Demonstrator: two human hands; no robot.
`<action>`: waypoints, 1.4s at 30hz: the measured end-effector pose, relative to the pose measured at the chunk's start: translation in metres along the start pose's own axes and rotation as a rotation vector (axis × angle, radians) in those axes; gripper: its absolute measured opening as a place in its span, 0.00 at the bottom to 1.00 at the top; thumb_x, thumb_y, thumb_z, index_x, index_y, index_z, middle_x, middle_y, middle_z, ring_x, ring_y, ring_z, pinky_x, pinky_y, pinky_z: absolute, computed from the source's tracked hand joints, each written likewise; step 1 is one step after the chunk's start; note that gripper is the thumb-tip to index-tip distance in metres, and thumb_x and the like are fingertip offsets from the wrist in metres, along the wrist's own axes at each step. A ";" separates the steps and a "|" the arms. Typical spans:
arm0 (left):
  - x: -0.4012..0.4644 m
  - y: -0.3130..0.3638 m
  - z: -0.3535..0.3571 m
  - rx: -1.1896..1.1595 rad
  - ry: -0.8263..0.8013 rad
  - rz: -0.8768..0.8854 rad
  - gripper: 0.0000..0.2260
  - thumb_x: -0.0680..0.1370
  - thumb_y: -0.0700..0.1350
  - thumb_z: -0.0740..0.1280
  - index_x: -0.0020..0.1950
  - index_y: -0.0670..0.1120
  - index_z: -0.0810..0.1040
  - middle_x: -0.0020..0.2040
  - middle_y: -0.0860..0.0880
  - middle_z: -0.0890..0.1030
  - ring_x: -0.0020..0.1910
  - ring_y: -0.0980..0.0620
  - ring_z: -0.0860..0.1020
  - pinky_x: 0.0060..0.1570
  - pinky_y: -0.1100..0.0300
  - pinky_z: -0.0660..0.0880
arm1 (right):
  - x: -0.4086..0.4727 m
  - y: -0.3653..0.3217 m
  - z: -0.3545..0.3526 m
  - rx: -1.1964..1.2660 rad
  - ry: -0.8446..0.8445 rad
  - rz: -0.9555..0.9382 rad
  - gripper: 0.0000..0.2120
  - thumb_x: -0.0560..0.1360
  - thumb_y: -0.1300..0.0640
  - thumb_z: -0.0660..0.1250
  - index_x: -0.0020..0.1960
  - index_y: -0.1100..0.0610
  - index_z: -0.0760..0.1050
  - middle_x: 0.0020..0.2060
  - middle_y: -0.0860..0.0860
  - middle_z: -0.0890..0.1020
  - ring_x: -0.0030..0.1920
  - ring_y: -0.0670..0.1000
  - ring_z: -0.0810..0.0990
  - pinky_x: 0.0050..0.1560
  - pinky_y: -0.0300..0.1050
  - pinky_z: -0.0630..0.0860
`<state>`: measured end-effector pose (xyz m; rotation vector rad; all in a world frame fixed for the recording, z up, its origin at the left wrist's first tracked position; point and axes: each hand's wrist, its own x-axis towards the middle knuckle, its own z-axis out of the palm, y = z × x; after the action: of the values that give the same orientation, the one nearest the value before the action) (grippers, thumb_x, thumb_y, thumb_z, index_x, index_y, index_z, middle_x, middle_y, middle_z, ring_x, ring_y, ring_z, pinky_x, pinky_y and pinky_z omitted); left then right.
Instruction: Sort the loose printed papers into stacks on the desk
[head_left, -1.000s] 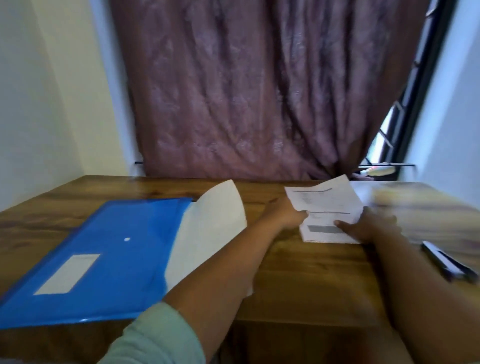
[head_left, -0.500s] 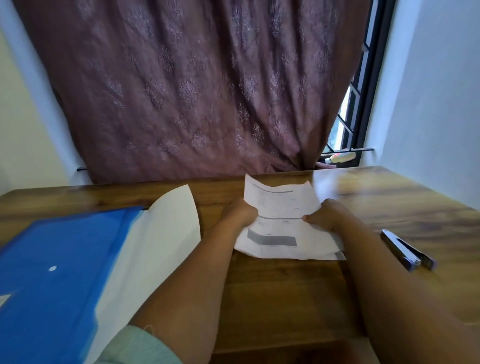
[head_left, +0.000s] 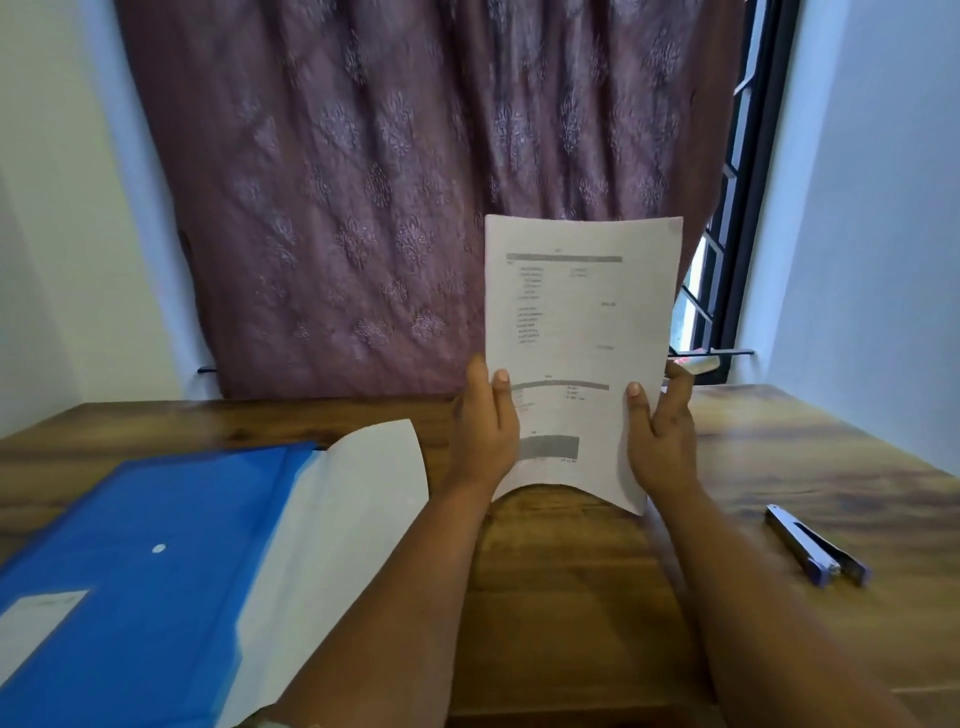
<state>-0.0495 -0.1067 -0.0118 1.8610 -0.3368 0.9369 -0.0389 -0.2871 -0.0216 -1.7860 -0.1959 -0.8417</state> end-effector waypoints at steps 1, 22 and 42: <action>0.001 0.002 -0.001 0.018 -0.003 -0.049 0.10 0.85 0.46 0.55 0.64 0.43 0.66 0.56 0.55 0.74 0.48 0.66 0.75 0.41 0.76 0.73 | -0.002 -0.001 0.002 0.009 -0.034 0.023 0.18 0.82 0.53 0.58 0.69 0.60 0.64 0.56 0.50 0.76 0.49 0.47 0.75 0.40 0.23 0.69; -0.042 -0.022 -0.250 0.549 -0.124 -0.660 0.10 0.81 0.54 0.63 0.51 0.47 0.76 0.54 0.42 0.83 0.49 0.45 0.80 0.51 0.51 0.75 | -0.036 -0.076 0.079 0.287 -0.747 0.650 0.07 0.78 0.68 0.65 0.41 0.65 0.76 0.28 0.53 0.80 0.22 0.45 0.76 0.21 0.32 0.71; -0.082 -0.042 -0.253 1.003 -0.228 -0.520 0.17 0.82 0.51 0.55 0.38 0.43 0.69 0.41 0.43 0.75 0.39 0.50 0.71 0.37 0.57 0.66 | -0.056 -0.074 0.104 -0.294 -1.050 0.680 0.20 0.71 0.57 0.75 0.59 0.62 0.74 0.54 0.61 0.80 0.54 0.61 0.79 0.57 0.54 0.77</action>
<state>-0.1947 0.1183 -0.0444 2.7686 0.5877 0.5402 -0.0719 -0.1517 -0.0158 -2.2150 -0.1169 0.6228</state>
